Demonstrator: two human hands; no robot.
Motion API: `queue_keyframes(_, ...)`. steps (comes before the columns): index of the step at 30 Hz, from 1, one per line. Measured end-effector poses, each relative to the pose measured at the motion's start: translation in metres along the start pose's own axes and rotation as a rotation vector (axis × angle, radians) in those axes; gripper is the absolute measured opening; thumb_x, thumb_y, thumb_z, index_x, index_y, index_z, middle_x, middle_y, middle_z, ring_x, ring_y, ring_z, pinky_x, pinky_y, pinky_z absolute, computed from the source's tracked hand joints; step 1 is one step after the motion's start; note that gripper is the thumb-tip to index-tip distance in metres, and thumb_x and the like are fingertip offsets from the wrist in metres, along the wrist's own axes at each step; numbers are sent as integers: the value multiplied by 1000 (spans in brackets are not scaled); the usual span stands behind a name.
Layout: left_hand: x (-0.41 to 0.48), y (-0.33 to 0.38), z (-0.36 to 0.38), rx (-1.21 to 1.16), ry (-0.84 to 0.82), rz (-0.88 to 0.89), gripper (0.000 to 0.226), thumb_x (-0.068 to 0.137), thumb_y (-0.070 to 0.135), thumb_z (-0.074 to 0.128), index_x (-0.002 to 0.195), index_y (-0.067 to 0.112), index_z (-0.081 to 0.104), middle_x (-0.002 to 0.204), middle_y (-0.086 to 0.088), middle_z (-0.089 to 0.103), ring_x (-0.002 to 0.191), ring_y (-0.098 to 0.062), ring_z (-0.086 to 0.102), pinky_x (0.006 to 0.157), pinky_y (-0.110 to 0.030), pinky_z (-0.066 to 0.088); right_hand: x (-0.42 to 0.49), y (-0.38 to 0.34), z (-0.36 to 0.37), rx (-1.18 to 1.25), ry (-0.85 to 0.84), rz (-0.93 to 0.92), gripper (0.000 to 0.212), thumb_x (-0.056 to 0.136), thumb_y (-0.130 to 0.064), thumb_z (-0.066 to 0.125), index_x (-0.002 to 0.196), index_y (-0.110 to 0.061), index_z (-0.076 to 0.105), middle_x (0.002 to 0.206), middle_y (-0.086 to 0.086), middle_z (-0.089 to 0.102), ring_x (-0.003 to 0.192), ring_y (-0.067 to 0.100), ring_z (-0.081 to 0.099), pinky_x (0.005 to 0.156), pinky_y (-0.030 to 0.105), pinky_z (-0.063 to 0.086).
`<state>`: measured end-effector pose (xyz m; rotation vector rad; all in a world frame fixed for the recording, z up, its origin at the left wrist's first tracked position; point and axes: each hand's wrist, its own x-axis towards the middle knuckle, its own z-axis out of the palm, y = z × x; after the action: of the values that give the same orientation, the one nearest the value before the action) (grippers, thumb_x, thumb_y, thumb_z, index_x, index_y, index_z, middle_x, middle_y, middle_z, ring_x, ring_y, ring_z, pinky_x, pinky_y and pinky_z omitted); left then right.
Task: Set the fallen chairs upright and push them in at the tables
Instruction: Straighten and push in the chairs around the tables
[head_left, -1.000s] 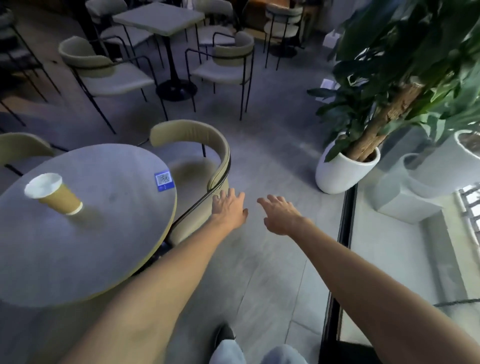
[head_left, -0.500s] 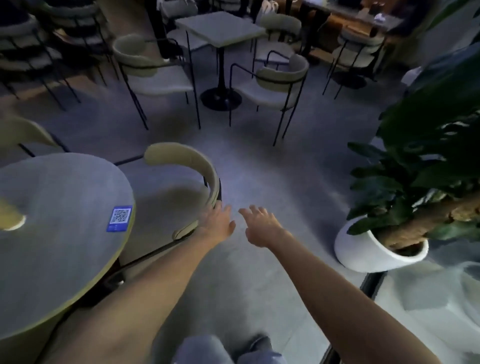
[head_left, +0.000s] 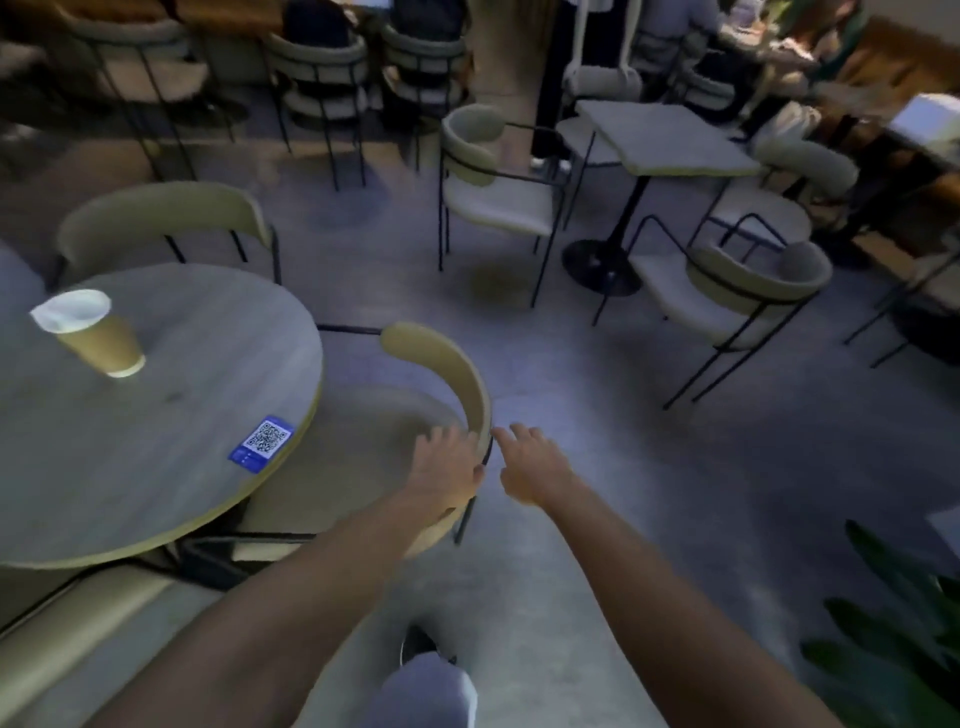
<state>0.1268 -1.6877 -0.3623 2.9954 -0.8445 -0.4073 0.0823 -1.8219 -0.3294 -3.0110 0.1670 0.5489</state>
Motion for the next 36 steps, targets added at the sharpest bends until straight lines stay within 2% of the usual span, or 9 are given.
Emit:
queue_keyframes(5,28,-5,-15,-88,27,-117,45,95,48,41,131,21,48,132,-10,49,117,-32,49,92,-41,37,51,14,-27,-45,-19,-135,57,97,-23,49,150,-16,29,144,13,40,133,37,36,103,48,37)
queue_keyframes(9,39,-7,-24,-163,51,-246,66,93,56,24,142,16,43,140,-11,47,121,-32,47,96,-41,36,91,10,-36,-121,-78,-255,57,92,-13,51,145,-13,33,147,14,39,135,37,34,104,46,39)
queue_keyframes(13,58,-8,-16,-237,52,-381,51,97,40,43,143,18,40,140,-12,45,123,-33,46,98,-44,36,134,4,-42,-214,-92,-439,55,93,-17,52,145,-12,36,142,14,43,131,36,40,105,39,34)
queue_keyframes(18,74,-6,-1,-261,26,-658,43,99,41,42,133,17,49,134,-14,48,122,-35,47,99,-46,37,184,-5,-41,-309,-94,-698,49,95,-20,51,142,-10,38,139,15,45,128,36,43,101,43,38)
queue_keyframes(22,86,12,16,-328,-32,-903,44,98,39,46,137,19,49,133,-11,47,124,-33,46,99,-47,37,196,-3,-40,-370,-188,-914,63,95,-14,53,152,-13,28,150,15,37,139,37,33,108,46,35)
queue_keyframes(25,93,34,32,-364,-64,-1034,45,98,40,46,138,20,47,132,-10,46,120,-32,47,97,-47,38,200,8,-31,-443,-185,-1038,67,93,-14,56,153,-16,27,150,13,37,138,35,34,109,47,33)
queue_keyframes(30,100,79,52,-374,-71,-1125,47,98,46,43,137,21,44,132,-11,46,120,-33,47,93,-46,40,208,35,-6,-443,-207,-1143,61,94,-14,52,151,-16,30,148,12,38,135,37,34,109,48,35)
queue_keyframes(36,109,104,91,-343,-81,-1126,56,95,54,43,138,19,46,138,-11,48,127,-33,45,105,-47,37,229,61,23,-474,-190,-1186,58,96,-22,51,150,-19,30,147,10,39,134,37,36,107,50,35)
